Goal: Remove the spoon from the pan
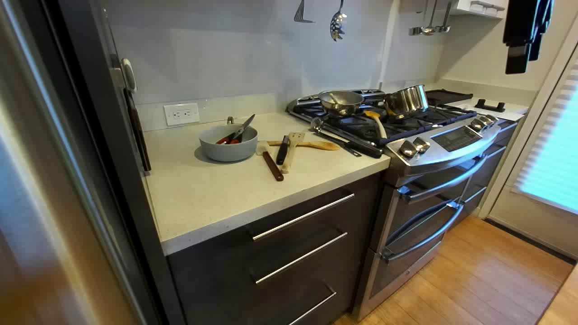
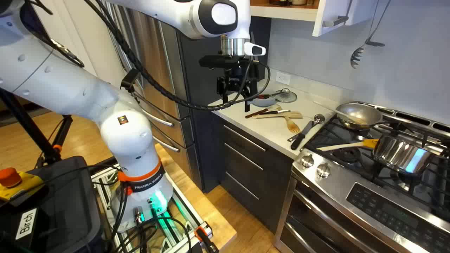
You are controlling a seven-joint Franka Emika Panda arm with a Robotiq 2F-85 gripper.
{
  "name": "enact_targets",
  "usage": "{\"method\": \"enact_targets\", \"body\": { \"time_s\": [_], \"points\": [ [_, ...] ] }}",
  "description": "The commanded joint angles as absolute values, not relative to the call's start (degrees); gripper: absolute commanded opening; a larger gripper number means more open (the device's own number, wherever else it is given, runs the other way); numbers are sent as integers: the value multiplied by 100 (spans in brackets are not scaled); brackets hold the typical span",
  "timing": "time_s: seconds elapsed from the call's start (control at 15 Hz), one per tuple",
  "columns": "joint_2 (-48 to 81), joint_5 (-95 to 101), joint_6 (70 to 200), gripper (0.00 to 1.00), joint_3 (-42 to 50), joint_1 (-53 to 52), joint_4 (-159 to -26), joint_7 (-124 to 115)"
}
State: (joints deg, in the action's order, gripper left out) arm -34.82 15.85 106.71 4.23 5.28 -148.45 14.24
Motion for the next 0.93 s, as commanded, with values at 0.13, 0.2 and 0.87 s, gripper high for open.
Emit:
{"method": "enact_targets", "body": {
  "time_s": [0.13, 0.2, 0.87],
  "points": [
    [-3484, 1621, 10649, 100, 494, 445, -14835, 1386],
    [-3484, 1621, 10649, 100, 494, 445, -14836, 1387],
    [-1697, 1782, 14793, 100, 258, 904, -14244, -354]
  ]
}}
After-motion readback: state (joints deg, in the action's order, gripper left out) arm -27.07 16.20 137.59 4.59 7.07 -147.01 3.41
